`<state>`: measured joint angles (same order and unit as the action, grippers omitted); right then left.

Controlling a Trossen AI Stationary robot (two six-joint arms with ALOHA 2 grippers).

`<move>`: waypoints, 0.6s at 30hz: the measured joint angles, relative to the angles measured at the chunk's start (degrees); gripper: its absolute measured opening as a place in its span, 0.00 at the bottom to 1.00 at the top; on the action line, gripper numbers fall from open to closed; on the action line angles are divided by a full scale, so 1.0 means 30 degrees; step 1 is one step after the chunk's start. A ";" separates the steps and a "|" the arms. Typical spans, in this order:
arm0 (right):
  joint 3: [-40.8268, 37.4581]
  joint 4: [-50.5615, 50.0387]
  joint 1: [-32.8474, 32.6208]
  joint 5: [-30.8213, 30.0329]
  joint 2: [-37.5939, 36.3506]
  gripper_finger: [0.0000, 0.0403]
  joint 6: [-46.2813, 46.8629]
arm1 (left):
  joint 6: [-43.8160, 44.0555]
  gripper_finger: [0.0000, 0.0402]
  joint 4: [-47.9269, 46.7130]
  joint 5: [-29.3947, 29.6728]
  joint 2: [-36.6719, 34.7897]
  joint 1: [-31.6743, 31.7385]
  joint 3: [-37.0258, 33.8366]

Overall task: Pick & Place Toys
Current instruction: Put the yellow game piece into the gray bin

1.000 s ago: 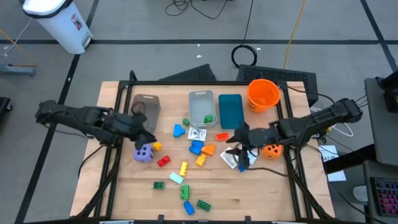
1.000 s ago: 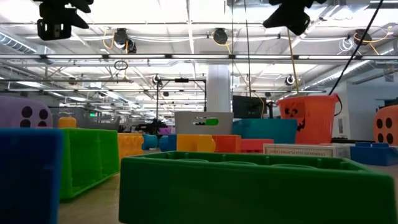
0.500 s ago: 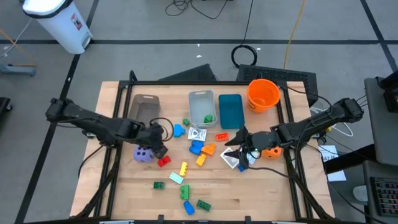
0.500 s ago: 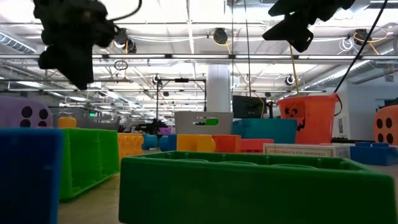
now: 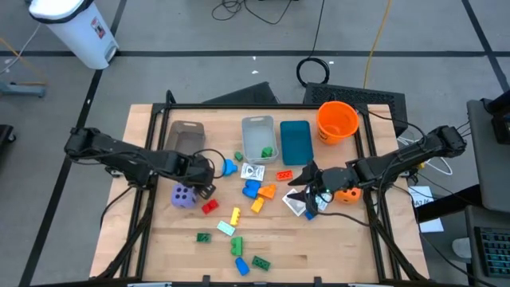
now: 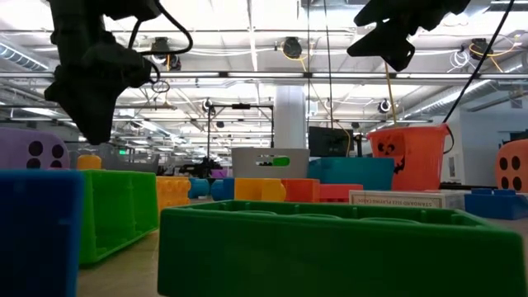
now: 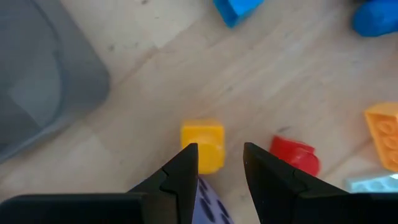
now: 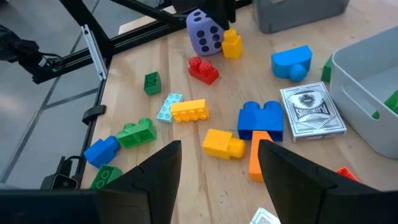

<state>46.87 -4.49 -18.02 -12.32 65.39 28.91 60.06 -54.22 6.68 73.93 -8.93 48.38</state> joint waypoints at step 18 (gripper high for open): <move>0.0000 -0.0007 0.0000 -0.0029 0.0000 0.51 0.0007 | -0.1133 0.33 -0.0021 0.0305 0.0000 -0.0015 0.0000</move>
<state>46.87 -4.51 -18.02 -12.40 65.39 28.93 56.66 -54.28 7.60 73.93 -8.97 48.38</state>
